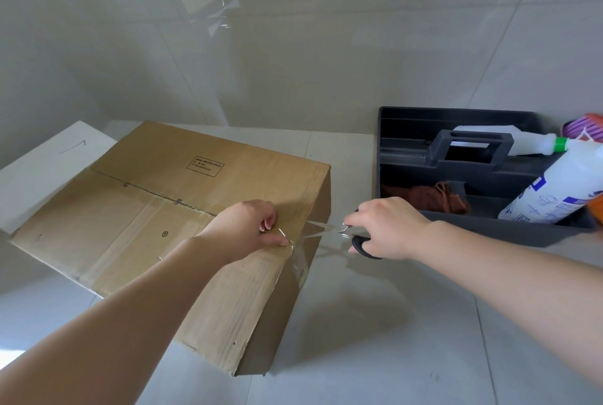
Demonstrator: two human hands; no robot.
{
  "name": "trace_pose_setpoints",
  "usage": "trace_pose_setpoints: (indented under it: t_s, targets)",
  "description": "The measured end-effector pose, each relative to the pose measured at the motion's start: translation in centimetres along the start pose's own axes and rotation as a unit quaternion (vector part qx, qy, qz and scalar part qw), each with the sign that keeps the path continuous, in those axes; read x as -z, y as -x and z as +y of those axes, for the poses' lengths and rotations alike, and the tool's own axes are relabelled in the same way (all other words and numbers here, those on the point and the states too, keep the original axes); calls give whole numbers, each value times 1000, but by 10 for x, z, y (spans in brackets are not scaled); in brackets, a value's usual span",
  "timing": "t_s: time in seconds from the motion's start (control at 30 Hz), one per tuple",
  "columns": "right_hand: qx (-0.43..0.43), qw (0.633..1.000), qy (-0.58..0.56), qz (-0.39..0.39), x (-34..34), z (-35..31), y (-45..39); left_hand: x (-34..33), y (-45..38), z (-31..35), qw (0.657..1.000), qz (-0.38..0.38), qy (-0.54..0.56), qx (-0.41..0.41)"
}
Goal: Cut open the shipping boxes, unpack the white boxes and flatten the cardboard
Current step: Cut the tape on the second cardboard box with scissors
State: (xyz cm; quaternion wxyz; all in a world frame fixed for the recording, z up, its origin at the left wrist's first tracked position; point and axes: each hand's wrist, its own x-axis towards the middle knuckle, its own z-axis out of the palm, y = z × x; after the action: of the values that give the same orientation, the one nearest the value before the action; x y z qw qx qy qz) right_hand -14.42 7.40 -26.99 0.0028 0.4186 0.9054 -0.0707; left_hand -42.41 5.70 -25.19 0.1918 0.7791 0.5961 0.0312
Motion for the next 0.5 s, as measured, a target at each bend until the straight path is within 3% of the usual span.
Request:
trace_pose_setpoints:
  t_s: [0.23,0.5]
  targets:
    - [48,998,41,3,7,12,-11,3,0,-1,1000,1,20,4]
    - [-19,992,-124,-20,-9,15,-6,26,-11,11,994,-81,-51,61]
